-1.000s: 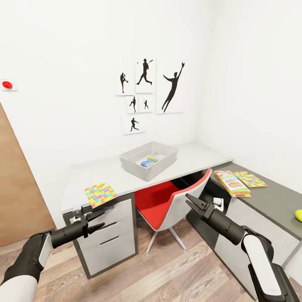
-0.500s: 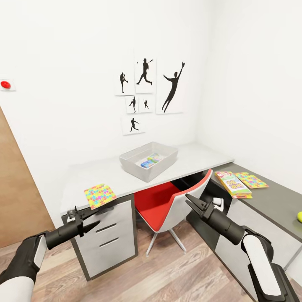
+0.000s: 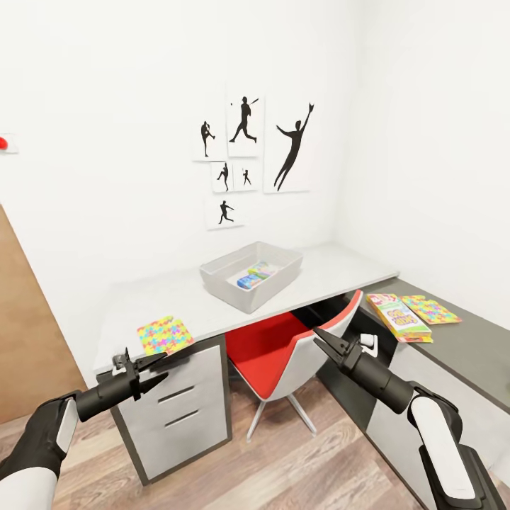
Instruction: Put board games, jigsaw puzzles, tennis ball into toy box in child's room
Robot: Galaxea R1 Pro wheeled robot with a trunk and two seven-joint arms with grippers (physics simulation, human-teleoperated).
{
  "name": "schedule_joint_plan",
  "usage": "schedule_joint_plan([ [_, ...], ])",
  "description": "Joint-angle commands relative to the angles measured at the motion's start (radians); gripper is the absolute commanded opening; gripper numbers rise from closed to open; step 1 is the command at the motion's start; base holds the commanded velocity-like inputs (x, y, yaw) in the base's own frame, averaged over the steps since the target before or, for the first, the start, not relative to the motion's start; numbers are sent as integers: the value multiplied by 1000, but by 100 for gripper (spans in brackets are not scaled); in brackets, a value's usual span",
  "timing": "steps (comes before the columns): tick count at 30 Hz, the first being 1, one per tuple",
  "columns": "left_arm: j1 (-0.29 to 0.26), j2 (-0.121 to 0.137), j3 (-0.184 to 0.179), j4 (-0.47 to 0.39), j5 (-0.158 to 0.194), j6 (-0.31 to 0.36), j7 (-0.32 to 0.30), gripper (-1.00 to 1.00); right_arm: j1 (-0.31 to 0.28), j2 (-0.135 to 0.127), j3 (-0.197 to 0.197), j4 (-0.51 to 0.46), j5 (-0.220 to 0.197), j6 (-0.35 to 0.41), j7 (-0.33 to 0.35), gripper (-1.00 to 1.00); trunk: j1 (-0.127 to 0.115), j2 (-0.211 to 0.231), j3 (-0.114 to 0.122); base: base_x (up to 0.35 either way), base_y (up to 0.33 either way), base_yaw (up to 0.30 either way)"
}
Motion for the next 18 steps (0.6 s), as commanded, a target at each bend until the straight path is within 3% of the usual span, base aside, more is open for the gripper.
schedule_joint_plan([
  [1, -1, 0, 1, 0, 1, 8, -2, 100, -1, 0, -1, 0, -1, 6, 2, 100, 0, -1, -1, 15, 0, 0],
  [14, -1, 0, 7, 1, -1, 8, 0, 100, 0, 0, -1, 0, -1, 6, 2, 100, 0, -1, -1, 60, 0, 0],
  [18, -1, 0, 47, 2, -2, 8, 3, 100, 0, 1, -1, -1, -2, 6, 2, 100, 0, -1, -1, 4, 0, 0],
])
